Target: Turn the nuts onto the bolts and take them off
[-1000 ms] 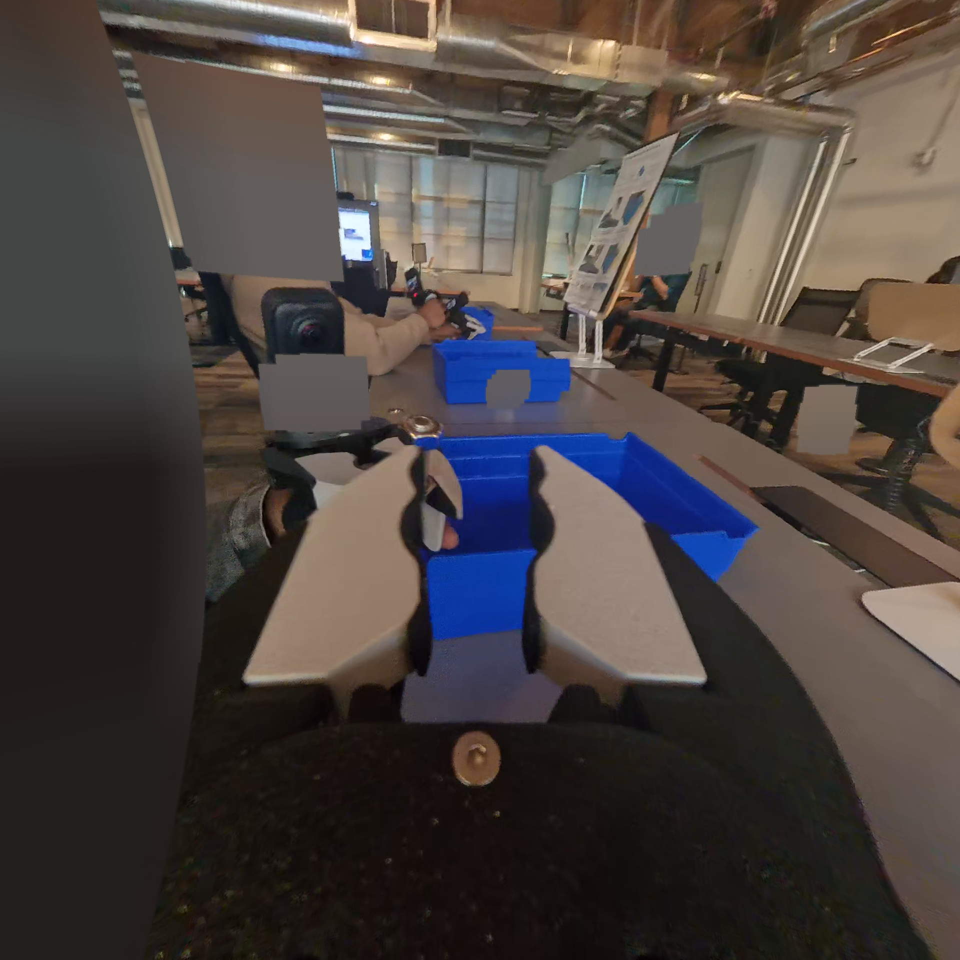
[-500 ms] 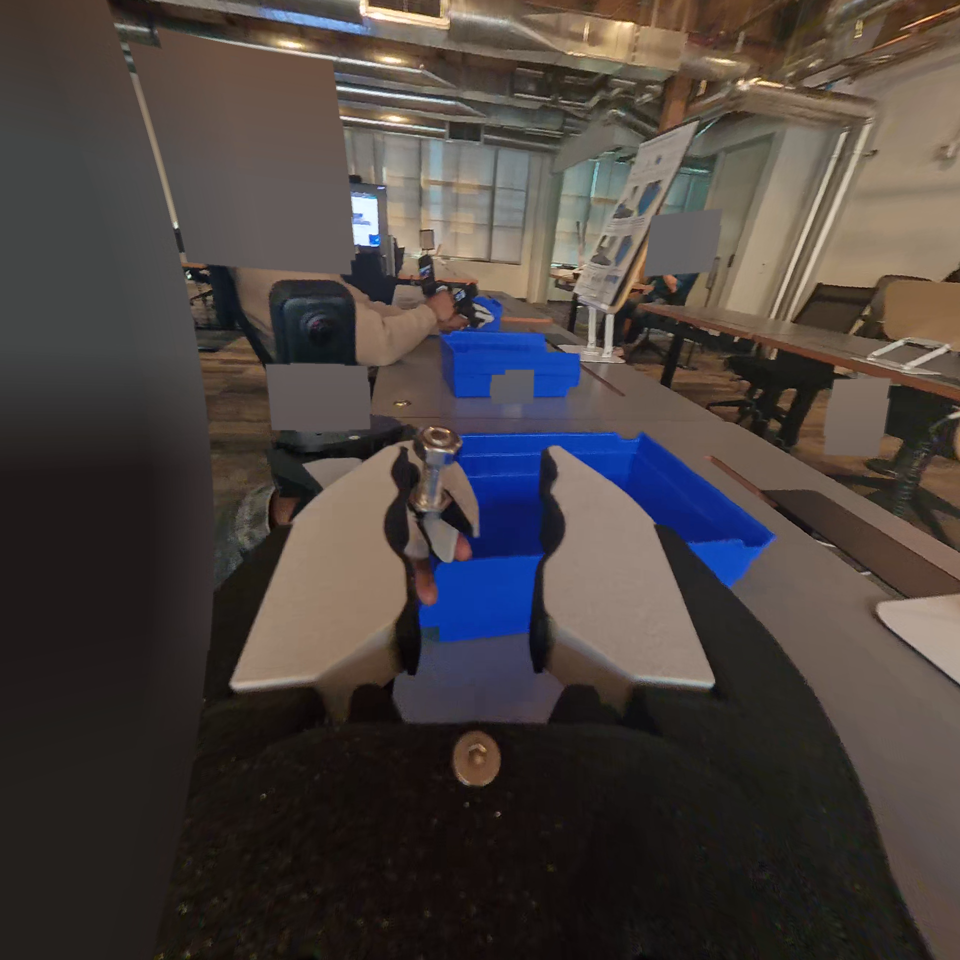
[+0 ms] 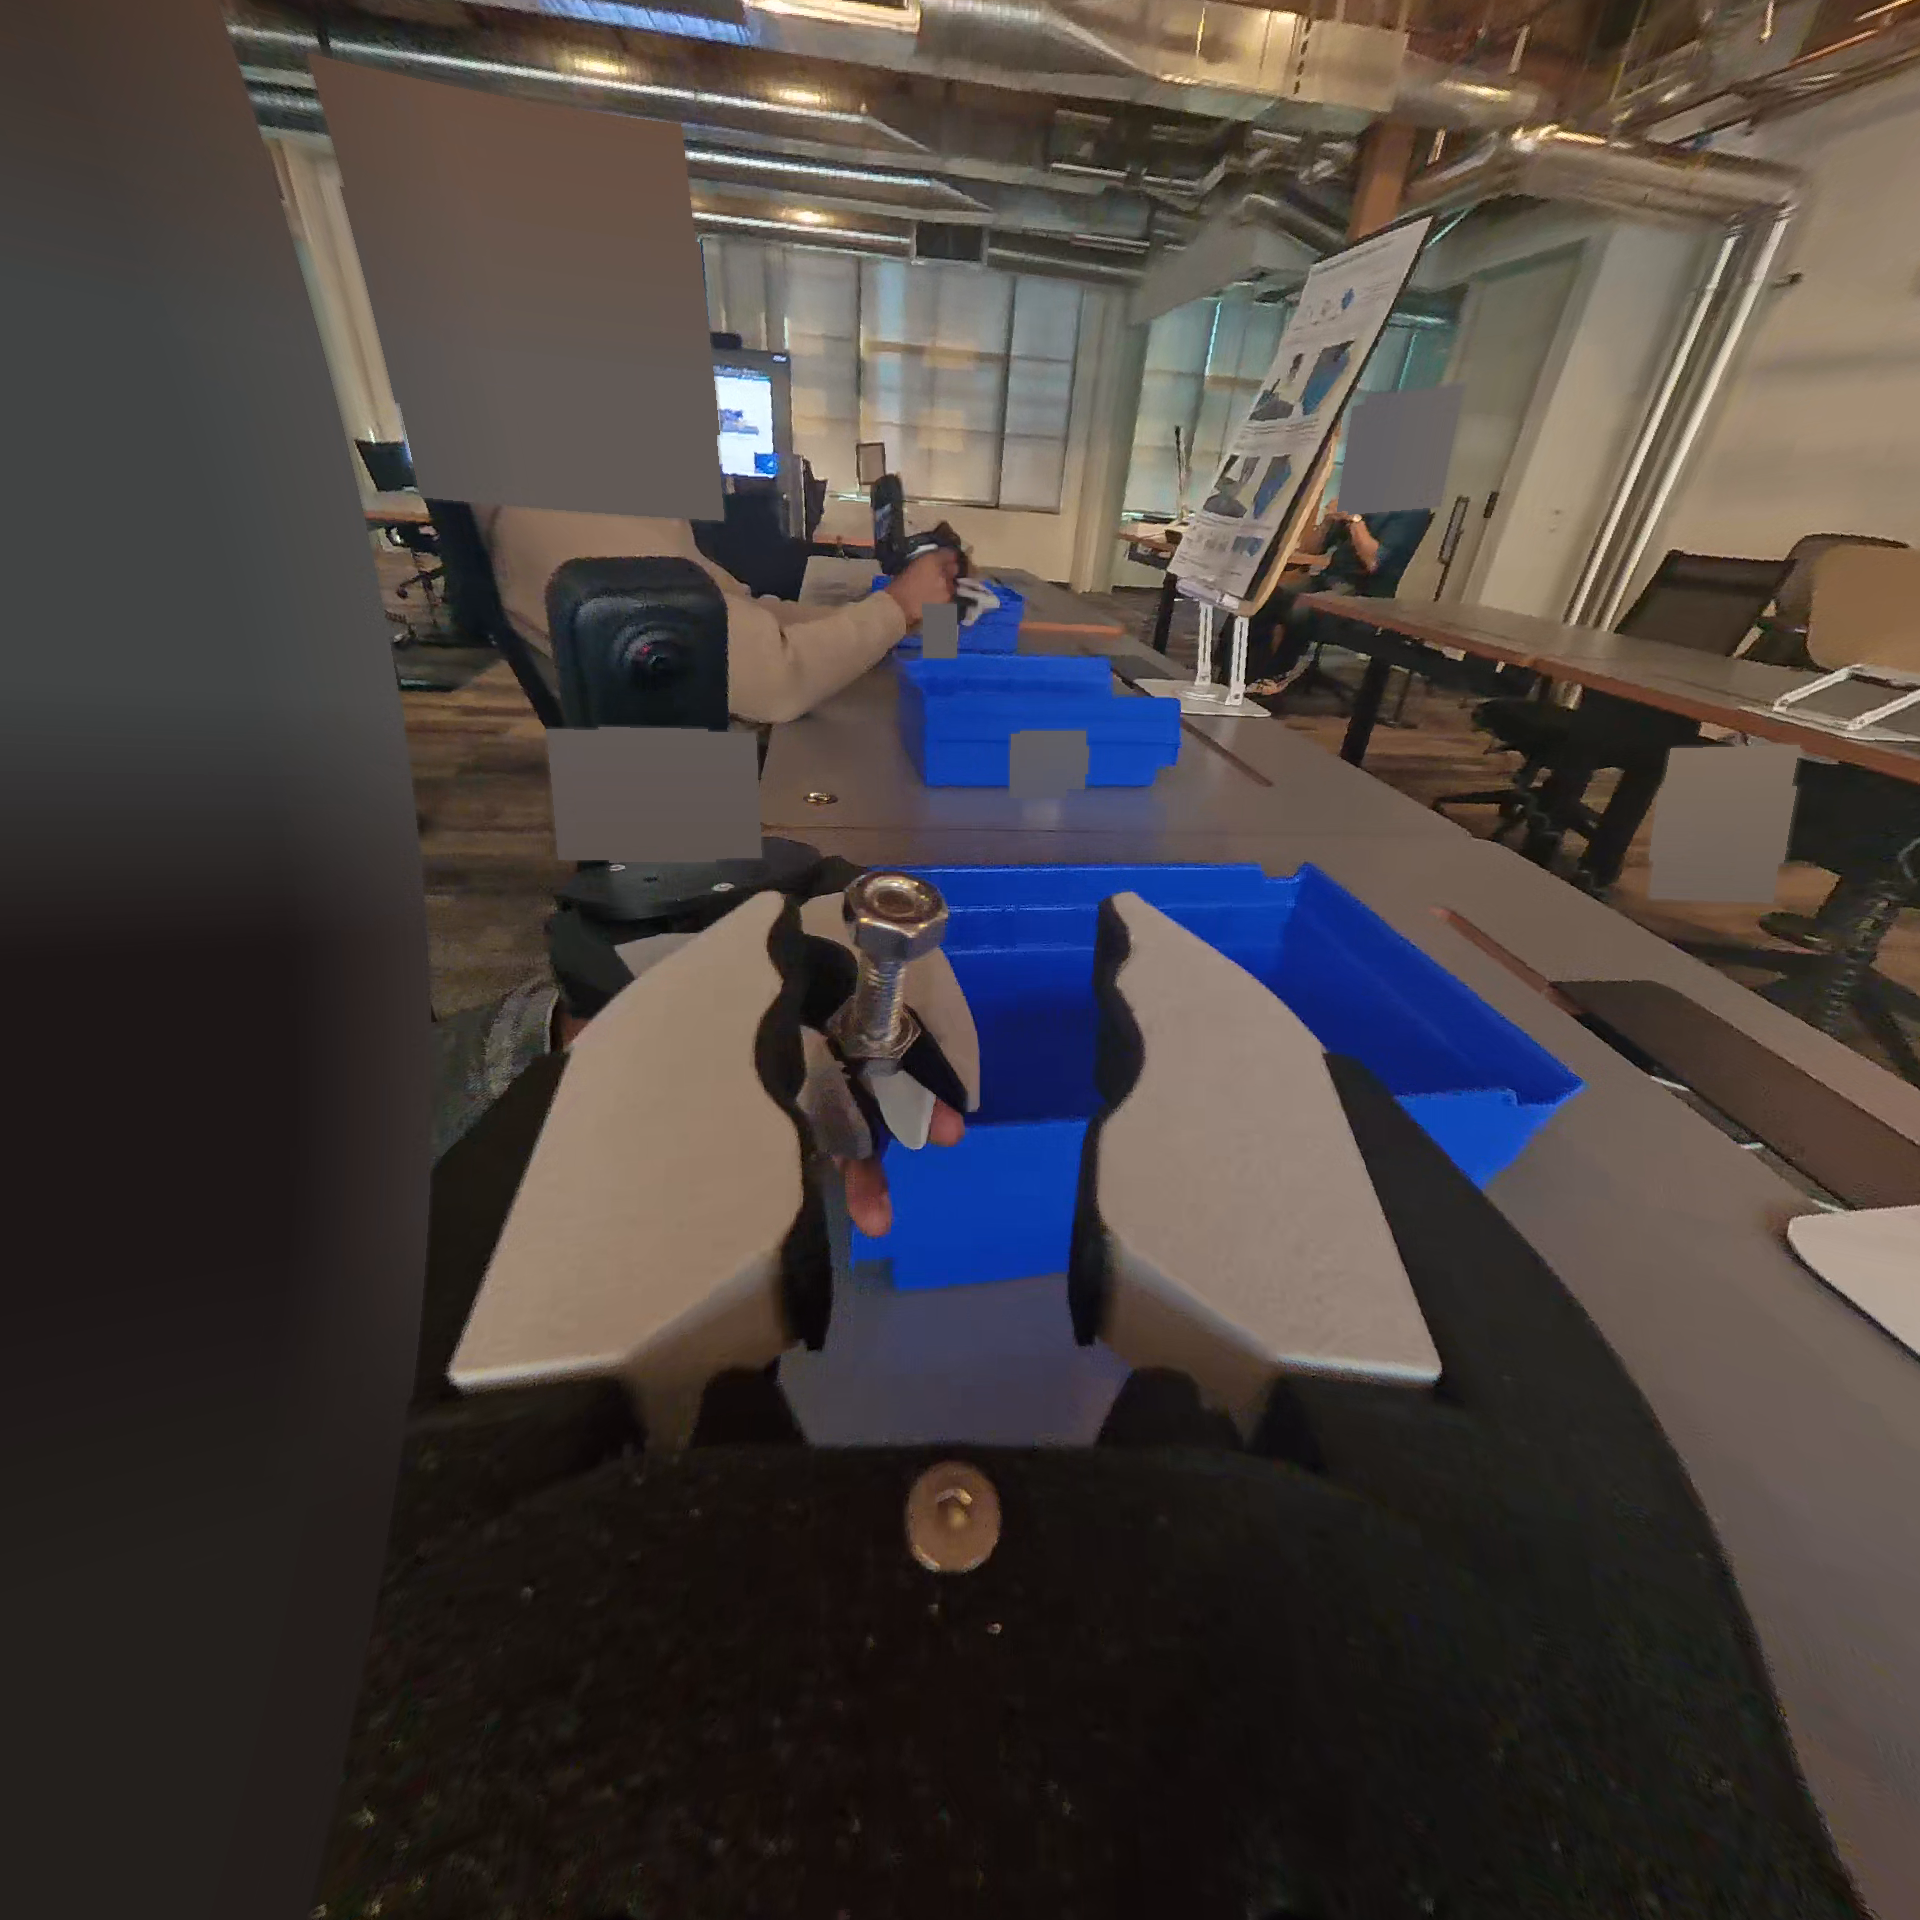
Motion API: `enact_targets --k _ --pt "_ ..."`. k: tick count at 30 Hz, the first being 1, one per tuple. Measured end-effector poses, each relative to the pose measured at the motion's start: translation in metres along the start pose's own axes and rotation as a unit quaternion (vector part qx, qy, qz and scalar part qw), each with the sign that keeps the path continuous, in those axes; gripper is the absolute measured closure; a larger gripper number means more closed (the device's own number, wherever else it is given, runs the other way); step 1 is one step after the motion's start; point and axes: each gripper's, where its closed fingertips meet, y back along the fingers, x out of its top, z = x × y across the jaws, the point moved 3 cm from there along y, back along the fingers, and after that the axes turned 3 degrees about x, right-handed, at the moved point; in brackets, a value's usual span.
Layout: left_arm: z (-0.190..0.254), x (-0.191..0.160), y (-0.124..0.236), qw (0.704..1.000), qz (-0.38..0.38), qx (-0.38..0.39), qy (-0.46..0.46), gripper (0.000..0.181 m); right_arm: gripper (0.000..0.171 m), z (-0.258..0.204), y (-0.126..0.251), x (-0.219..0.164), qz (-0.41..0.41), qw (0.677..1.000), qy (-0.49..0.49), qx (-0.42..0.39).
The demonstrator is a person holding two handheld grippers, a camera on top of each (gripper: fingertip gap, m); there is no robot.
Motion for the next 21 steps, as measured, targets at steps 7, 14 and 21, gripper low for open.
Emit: enact_targets --k 7,14,21 --pt "-0.005 0.001 0.004 1.0 0.005 0.006 0.005 0.164 0.159 0.015 0.029 0.001 0.027 0.999 -0.014 -0.023" --pt "-0.003 0.0 0.002 1.0 0.006 0.004 0.0 0.164 0.126 -0.006 -0.001 0.0 0.002 1.0 0.0 0.024" --pt "-0.003 0.0 0.004 1.0 0.008 0.005 0.001 0.164 0.128 0.0 -0.001 0.002 0.015 1.0 -0.017 0.008"
